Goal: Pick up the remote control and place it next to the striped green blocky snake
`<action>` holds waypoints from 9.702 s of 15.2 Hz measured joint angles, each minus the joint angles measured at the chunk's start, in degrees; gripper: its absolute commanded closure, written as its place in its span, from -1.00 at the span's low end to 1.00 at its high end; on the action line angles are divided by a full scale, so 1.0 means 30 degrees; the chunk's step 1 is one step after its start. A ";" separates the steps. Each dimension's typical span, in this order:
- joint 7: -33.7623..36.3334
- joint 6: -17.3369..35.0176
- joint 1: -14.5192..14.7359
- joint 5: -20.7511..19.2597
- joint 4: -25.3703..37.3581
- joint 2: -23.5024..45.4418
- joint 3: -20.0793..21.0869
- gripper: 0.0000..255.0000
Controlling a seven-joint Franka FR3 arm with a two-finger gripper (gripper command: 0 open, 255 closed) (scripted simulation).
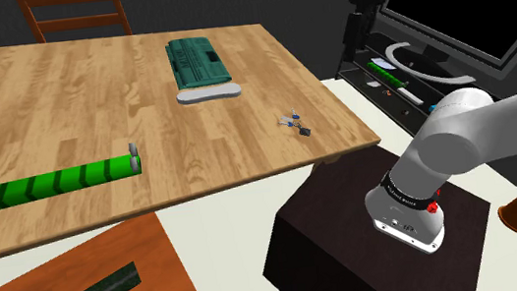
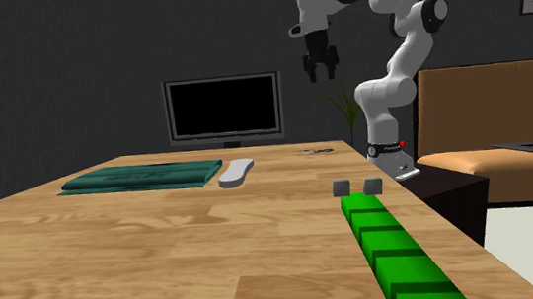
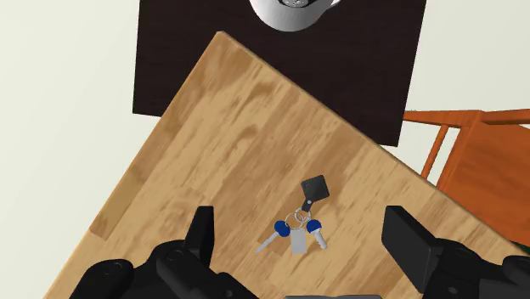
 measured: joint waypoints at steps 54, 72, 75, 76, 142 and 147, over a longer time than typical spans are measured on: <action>-1.3142 1.2831 0.4059 -0.0154 1.3792 2.4137 0.0663 1.00; -1.3163 1.0955 0.4078 -0.0126 1.4715 2.3188 0.0683 1.00; -1.3192 1.0265 0.4070 -0.0116 1.5138 2.2919 0.0682 1.00; -1.3222 1.0034 0.4053 -0.0110 1.5270 2.2822 0.0676 1.00; -0.5899 0.9923 0.8955 -0.1118 1.6079 2.3712 0.2847 -1.00; -0.5896 0.9694 0.8966 -0.1109 1.6252 2.3679 0.2854 -1.00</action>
